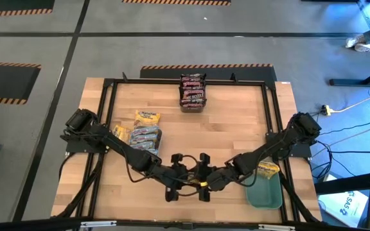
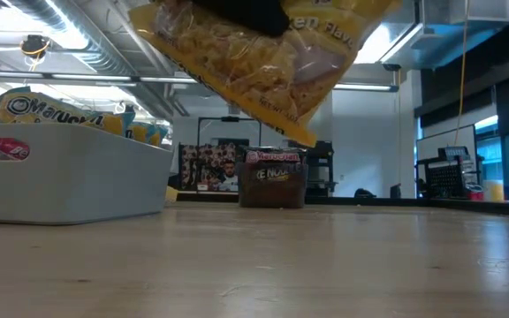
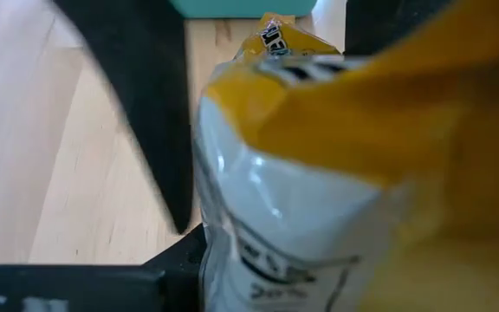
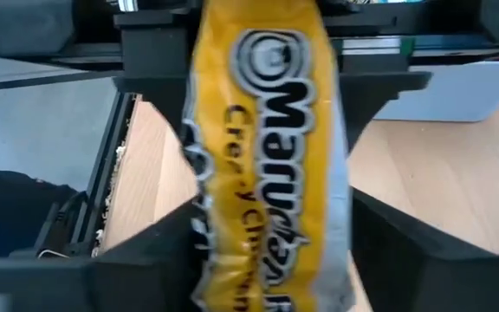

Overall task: Sort Maruchan noodles
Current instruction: Put the bottom yellow noodle pack into the green bin

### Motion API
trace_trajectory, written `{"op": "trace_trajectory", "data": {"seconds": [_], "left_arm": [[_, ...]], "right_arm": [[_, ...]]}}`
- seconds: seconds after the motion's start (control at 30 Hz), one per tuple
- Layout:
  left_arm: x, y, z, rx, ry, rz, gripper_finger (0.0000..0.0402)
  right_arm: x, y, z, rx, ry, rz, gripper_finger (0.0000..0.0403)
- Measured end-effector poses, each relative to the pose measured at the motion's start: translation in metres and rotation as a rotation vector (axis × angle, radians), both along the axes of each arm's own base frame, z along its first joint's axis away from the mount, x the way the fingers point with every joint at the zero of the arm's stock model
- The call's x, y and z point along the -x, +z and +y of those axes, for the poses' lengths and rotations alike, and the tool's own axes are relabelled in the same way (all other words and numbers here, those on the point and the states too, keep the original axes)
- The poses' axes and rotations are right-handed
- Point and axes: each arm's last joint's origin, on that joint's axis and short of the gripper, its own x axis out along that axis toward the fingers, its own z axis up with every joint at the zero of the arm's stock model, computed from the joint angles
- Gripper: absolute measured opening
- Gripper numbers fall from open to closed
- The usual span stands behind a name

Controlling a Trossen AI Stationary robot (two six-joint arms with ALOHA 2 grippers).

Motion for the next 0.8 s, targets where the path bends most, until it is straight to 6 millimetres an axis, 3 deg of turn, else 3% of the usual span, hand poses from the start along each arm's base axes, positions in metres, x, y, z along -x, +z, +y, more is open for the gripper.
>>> {"op": "trace_trajectory", "data": {"seconds": [0.27,0.47,0.6,0.8], "left_arm": [[0.0,-0.001,0.001,0.006,0.04,0.006,0.0139],[0.001,-0.001,0.001,0.025,-0.006,0.024,0.017],[0.011,0.014,0.002,0.047,-0.034,0.035,0.0173],[0.034,0.03,0.0,-0.03,-0.02,0.073,0.0174]], "right_arm": [[-0.001,-0.001,-0.002,0.029,0.018,0.006,0.0085],[0.001,0.0,-0.001,0.04,0.044,0.012,0.0084],[0.009,0.01,0.0,0.04,0.053,0.02,0.0093],[0.041,0.03,0.002,0.017,0.06,0.111,0.0087]]}}
